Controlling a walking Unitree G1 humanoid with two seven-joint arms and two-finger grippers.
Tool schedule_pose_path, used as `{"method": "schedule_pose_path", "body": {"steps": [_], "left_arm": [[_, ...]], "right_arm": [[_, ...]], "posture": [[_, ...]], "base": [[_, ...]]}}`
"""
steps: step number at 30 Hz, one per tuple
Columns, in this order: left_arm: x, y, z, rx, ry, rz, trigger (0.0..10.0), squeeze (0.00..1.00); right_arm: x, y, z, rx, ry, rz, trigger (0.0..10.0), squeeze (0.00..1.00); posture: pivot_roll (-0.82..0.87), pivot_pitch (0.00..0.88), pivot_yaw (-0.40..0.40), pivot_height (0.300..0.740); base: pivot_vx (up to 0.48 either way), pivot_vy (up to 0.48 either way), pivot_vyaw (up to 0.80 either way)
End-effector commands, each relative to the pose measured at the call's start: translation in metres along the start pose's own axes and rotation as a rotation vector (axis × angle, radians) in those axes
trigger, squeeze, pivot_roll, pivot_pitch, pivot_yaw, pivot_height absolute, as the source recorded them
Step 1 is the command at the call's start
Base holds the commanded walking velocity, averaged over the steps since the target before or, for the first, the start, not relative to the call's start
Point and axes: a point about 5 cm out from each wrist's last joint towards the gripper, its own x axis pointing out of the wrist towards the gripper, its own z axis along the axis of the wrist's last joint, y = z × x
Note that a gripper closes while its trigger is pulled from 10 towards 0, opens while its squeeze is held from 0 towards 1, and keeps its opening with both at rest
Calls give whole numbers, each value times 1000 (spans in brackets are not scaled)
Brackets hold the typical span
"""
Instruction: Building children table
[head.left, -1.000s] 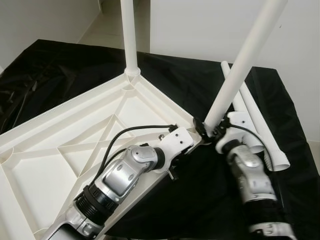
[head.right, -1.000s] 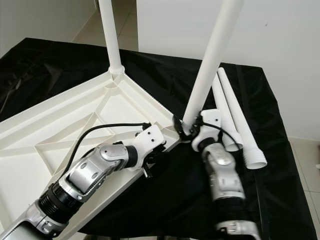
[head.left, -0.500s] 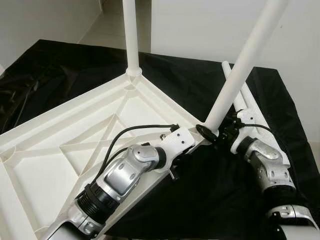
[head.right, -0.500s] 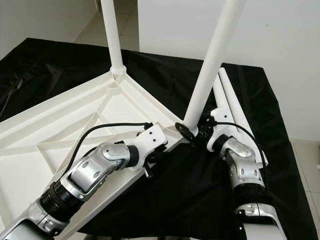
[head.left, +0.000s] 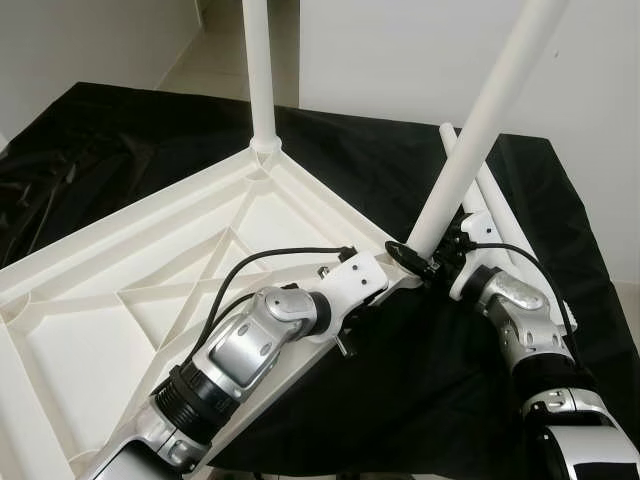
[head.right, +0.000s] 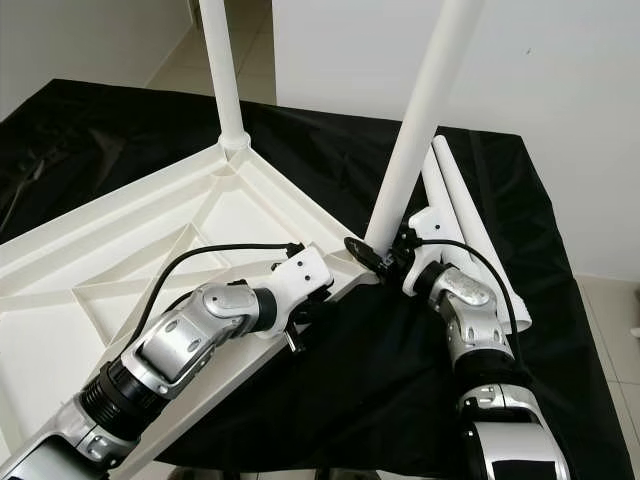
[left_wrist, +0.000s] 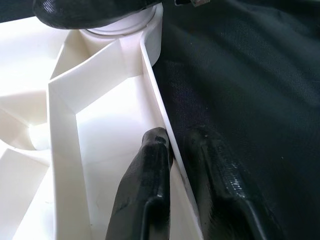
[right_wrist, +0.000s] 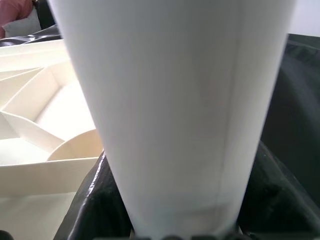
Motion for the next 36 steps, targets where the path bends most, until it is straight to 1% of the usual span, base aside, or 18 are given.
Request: {"method": "schedule_pose_path", "body": {"steps": [1,2,3,6,8,9,11,17,19,21,23,25,26,28,29,30,34,36], "left_arm": [[5,-13,-9,-28,41,-97,10000,0],[5,-13,-9,-29,40,-96,10000,0],[5,-13,-9,-30,40,-95,10000,0],[5,-14,-10,-33,40,-94,10000,0],[6,-14,-10,-38,38,-95,10000,0],[6,-14,-10,-38,38,-95,10000,0],[6,-15,-9,-38,37,-98,10000,0],[6,-15,-9,-35,37,-101,10000,0],[6,-16,-10,-36,37,-102,10000,0],[5,-16,-10,-41,38,-103,10000,0],[5,-17,-10,-42,39,-105,10000,0],[5,-17,-11,-40,40,-110,10000,0],[5,-17,-11,-40,40,-110,10000,0],[5,-17,-10,-38,41,-113,10000,0],[5,-17,-10,-38,41,-113,10000,0],[6,-17,-10,-36,42,-118,10000,0],[6,-17,-10,-35,42,-119,10000,0],[6,-17,-10,-34,42,-121,10000,0]], "right_arm": [[-2,-1,-7,27,29,-18,0,0],[-2,-1,-7,27,26,-16,0,0],[-1,-2,-7,22,33,-39,10000,0],[-1,-3,-9,22,49,-73,10000,0],[-1,-11,-17,6,116,-213,10000,0],[-1,-11,-17,6,116,-213,10000,0],[-4,-18,-23,21,143,-345,10000,0],[-5,-16,-21,15,102,-453,10000,0],[-5,-15,-20,37,81,-506,10000,0],[-4,-8,-19,75,51,-632,10000,0],[-3,-3,-19,95,39,-676,10000,0],[1,11,-18,120,23,-756,10000,0],[1,11,-18,120,23,-756,10000,0],[2,22,-16,130,1,-852,10000,0],[2,22,-16,130,1,-852,10000,0],[2,29,-15,152,-8,-937,10000,0],[2,31,-14,166,-9,-958,10000,0],[7,41,-7,157,-15,-969,10000,0]], "posture": [[-23,80,-11,740],[-23,80,-11,740],[-24,82,-13,740],[-24,83,-14,740],[-31,84,-13,740],[-31,84,-13,740],[-32,86,-13,740],[-33,92,-15,740],[-35,94,-14,740],[-38,97,-10,740],[-38,97,-10,740],[-42,98,-6,740],[-42,98,-6,740],[-46,98,-1,740],[-46,98,-1,740],[-46,98,-1,740],[-47,98,0,740],[-47,97,2,740]], "base": [[0,0,0],[0,0,0],[0,0,0],[0,0,0],[0,0,0],[0,0,0],[0,0,0],[0,0,0],[0,0,0],[0,0,0],[0,0,0],[0,0,0],[0,0,0],[0,0,0],[0,0,0],[0,0,0],[0,0,0],[0,0,0]]}}
